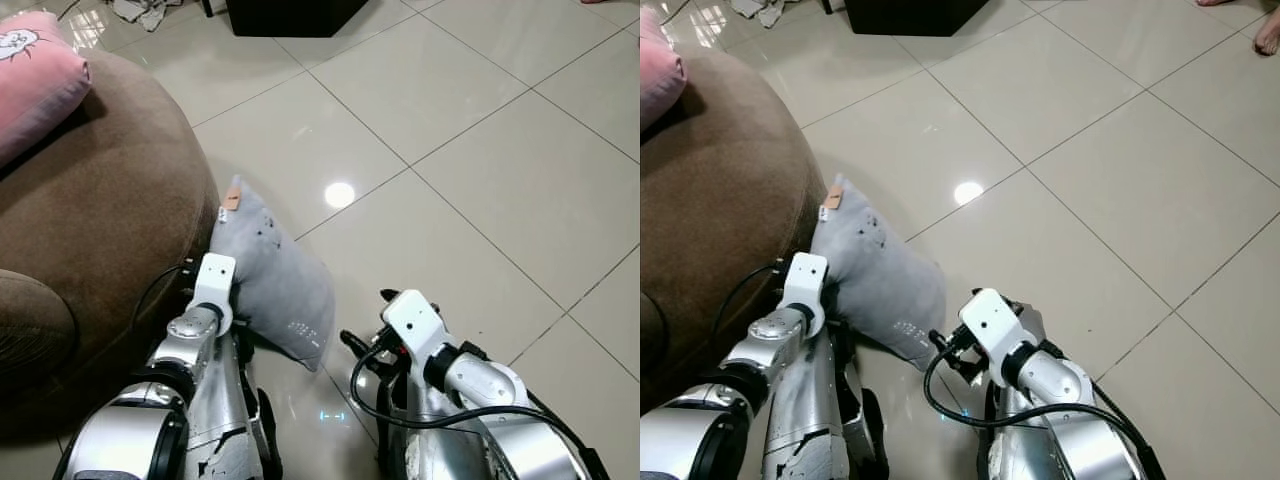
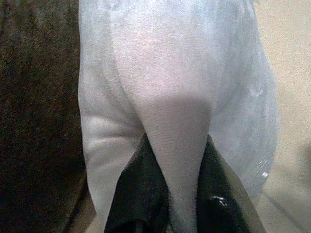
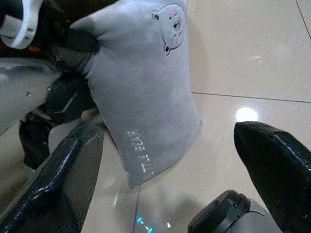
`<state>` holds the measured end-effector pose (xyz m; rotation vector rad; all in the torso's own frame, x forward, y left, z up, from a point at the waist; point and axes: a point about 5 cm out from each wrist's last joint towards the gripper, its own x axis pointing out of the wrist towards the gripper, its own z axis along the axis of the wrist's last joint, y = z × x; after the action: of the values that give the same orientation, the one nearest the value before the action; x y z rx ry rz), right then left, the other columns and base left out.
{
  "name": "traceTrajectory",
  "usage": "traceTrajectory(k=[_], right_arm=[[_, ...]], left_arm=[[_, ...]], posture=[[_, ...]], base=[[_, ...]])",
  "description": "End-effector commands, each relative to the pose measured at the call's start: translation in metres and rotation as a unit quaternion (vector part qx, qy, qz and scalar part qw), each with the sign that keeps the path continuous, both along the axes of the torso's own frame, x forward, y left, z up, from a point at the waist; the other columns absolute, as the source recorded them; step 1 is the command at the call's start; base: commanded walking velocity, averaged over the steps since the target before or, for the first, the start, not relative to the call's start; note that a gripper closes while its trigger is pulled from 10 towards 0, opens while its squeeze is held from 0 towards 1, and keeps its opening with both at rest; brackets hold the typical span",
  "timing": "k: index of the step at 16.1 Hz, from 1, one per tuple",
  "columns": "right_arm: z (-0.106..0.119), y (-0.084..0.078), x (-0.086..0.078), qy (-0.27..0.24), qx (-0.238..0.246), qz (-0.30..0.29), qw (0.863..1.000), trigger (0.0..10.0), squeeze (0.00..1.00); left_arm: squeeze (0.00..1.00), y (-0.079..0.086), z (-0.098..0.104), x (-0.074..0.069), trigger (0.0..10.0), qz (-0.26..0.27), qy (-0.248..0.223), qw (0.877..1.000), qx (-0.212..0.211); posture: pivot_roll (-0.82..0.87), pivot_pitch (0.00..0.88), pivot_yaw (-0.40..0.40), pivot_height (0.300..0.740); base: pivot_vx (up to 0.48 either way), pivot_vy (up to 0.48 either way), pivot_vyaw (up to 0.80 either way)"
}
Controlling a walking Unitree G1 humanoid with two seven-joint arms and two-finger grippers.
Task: Move the pillow to the sofa from floor
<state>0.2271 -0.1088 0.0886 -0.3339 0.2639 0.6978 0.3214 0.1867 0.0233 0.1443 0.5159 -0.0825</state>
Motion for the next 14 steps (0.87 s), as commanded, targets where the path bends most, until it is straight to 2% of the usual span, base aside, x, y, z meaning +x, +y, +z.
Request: traceTrajectory(k=[1,2,4,5,7,9,10,11,12,14], right_arm=[[-0.004,0.0,-0.002,0.004,0.002,-0.007,1.0,10.0,0.0],[-0.004,0.0,-0.002,0.003,0.005,-0.014,1.0,10.0,0.0],[0.002,-0.001,-0.007,-0.015,0.036,-0.043,0.998,10.0,0.0],[0.003,-0.001,-0.006,-0.018,0.04,-0.046,0.998,10.0,0.0],[0.012,-0.005,-0.002,-0.045,0.069,-0.077,0.994,10.0,0.0],[0.025,-0.014,0.001,-0.081,0.094,-0.13,0.984,10.0,0.0],[0.026,-0.017,0.005,-0.083,0.096,-0.14,0.982,10.0,0.0],[0.037,-0.026,0.008,-0.113,0.115,-0.184,0.97,10.0,0.0],[0.038,-0.029,0.01,-0.124,0.119,-0.207,0.963,10.0,0.0],[0.04,-0.031,0.017,-0.134,0.122,-0.225,0.957,10.0,0.0]], left_arm=[[0.0,-0.005,0.0,0.0,0.0,-0.004,-0.008,1.0,-0.028],[0.0,-0.008,0.002,0.002,0.0,-0.009,-0.017,0.999,-0.042],[0.0,-0.021,0.023,0.013,0.0,-0.041,-0.081,0.988,-0.126],[0.0,-0.023,0.027,0.014,0.0,-0.046,-0.089,0.985,-0.137],[0.0,-0.028,0.05,0.025,0.0,-0.064,-0.139,0.972,-0.178],[0.0,-0.03,0.088,0.034,0.0,-0.076,-0.222,0.951,-0.203],[0.0,-0.032,0.095,0.037,0.0,-0.077,-0.233,0.947,-0.207],[0.0,-0.037,0.131,0.032,0.0,-0.094,-0.308,0.927,-0.19],[0.0,-0.042,0.142,0.022,10.0,-0.113,-0.334,0.919,-0.176],[0.0,-0.048,0.148,0.009,10.0,-0.145,-0.336,0.915,-0.169]], posture=[[-0.06,0.213,0.052,0.496],[-0.06,0.207,0.054,0.496],[-0.07,0.162,0.06,0.496],[-0.07,0.157,0.06,0.496],[-0.09,0.116,0.071,0.496],[-0.1,0.077,0.078,0.496],[-0.1,0.059,0.085,0.496],[-0.09,0.037,0.086,0.506],[-0.08,0.002,0.083,0.516],[-0.08,0.0,0.079,0.536]], base=[[0.0,0.0,0.0],[0.0,0.0,0.0],[0.0,0.0,0.0],[0.0,0.0,0.0],[0.0,0.0,0.0],[0.0,0.0,0.0],[0.0,0.0,0.0],[0.0,0.0,0.0],[0.0,0.0,0.0],[0.0,0.0,0.0]])
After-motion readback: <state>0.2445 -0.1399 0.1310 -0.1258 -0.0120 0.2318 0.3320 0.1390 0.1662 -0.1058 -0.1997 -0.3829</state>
